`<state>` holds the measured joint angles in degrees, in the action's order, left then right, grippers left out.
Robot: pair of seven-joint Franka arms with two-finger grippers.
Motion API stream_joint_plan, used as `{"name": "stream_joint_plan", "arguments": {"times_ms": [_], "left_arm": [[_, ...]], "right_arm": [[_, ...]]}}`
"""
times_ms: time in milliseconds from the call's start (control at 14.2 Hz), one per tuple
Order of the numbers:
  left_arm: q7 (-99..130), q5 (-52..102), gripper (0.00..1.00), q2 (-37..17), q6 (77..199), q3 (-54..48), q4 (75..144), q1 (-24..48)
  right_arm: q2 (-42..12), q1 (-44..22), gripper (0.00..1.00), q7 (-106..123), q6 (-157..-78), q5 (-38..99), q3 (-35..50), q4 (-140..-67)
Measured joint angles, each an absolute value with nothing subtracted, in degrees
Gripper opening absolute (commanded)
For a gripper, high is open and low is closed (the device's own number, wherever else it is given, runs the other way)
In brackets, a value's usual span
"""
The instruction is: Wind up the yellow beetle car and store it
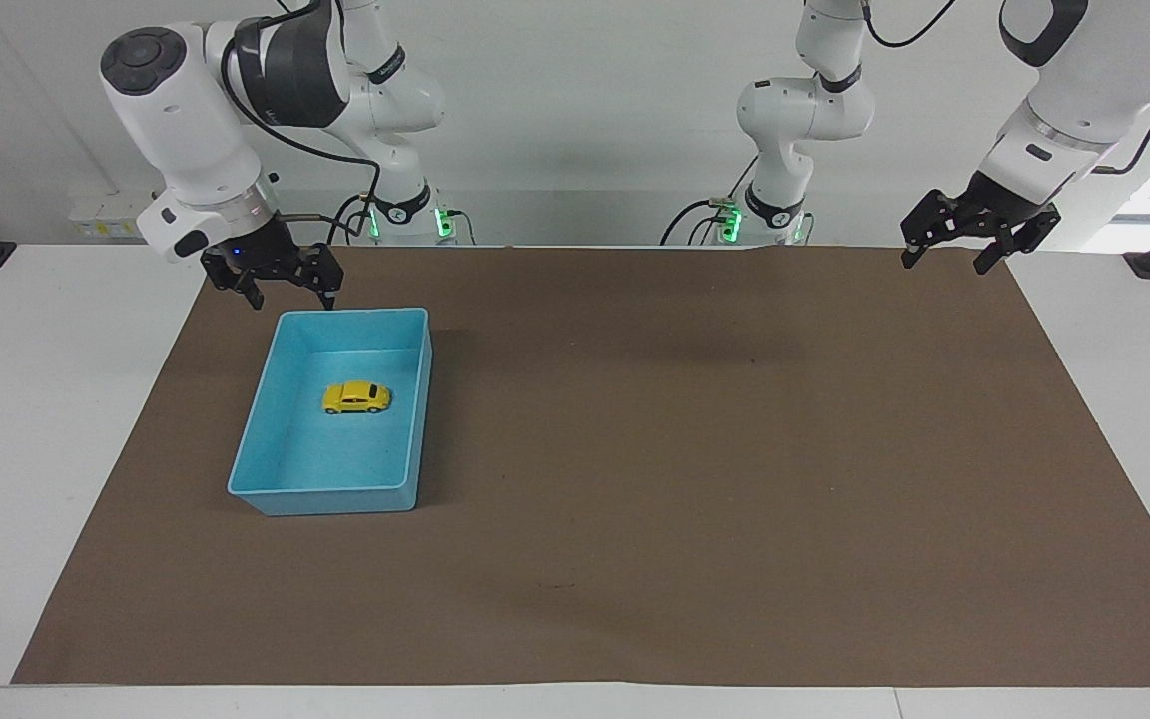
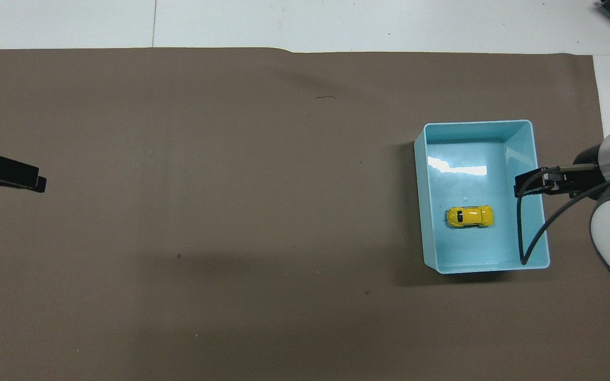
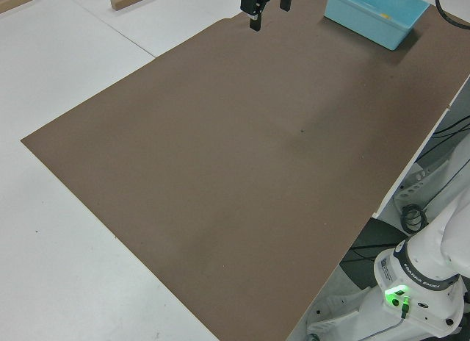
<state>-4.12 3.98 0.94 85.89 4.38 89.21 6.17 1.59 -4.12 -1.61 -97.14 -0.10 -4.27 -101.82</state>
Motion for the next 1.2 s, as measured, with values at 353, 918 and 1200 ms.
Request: {"name": "stream_joint_plan", "arguments": {"times_ms": [353,918,1200], "left_arm": [[-4.1,4.0,1.00,0.9,85.9,4.4,89.2,6.2],[-4.1,4.0,1.00,0.9,85.8,4.4,89.2,6.1],[-4.1,4.0,1.00,0.9,85.8,4.4,89.2,6.1]], "right_arm": [[1.8,-4.0,1.00,-1.6,-96.9,-0.1,-4.4,-101.7],[1.9,-3.1,1.00,-1.6,-96.8,-0.4,-4.6,-101.2],[2.3,-2.3,1.00,-1.6,-96.4,-0.7,-5.0,-99.0]]}}
